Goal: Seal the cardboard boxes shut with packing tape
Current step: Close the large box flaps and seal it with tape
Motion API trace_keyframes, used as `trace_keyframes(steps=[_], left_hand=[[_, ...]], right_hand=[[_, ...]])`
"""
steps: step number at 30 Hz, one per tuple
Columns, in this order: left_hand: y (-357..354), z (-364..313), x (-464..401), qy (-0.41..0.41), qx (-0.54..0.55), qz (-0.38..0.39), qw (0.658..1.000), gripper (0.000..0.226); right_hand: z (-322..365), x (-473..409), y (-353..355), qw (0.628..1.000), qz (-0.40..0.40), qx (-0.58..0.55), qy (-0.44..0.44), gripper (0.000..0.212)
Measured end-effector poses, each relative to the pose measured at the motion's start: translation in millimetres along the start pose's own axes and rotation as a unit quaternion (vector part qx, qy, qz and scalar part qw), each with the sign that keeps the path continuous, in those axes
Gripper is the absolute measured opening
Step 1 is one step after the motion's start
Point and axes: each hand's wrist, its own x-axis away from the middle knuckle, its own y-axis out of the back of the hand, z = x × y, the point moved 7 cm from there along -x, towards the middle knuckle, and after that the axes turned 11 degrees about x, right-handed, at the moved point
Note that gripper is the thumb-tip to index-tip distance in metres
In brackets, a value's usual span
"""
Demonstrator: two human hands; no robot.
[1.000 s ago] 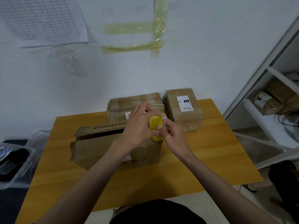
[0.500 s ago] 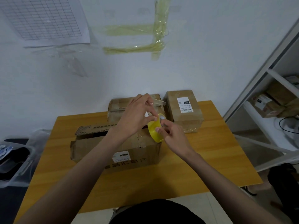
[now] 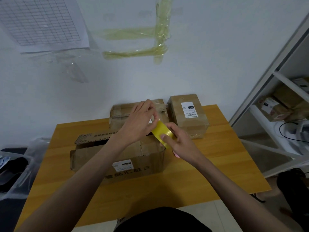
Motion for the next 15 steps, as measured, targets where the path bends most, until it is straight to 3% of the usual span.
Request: trace_keyframes(steps=[5, 9, 12, 15], left_hand=[[-13.0, 6.3, 4.0, 0.027, 0.046, 0.029, 0.998, 0.036], [-13.9, 14.1, 0.5, 0.045, 0.085, 0.048, 0.994, 0.016], [-12.1, 14.2, -1.5, 0.055, 0.145, 0.058, 0.986, 0.023], [-10.0, 15.8, -5.3, 0.080, 0.182, 0.038, 0.979, 0.012]], right_hand=[[-5.0, -1.7, 10.3, 0.997, -0.040, 0.070, 0.000, 0.010], [-7.9, -2.5, 12.8, 0.995, -0.054, 0.078, -0.004, 0.013], [-8.5, -1.1, 18.2, 0.995, -0.054, 0.084, 0.009, 0.020], [-9.4, 0.9, 19.3, 0.996, -0.053, 0.074, 0.009, 0.015]])
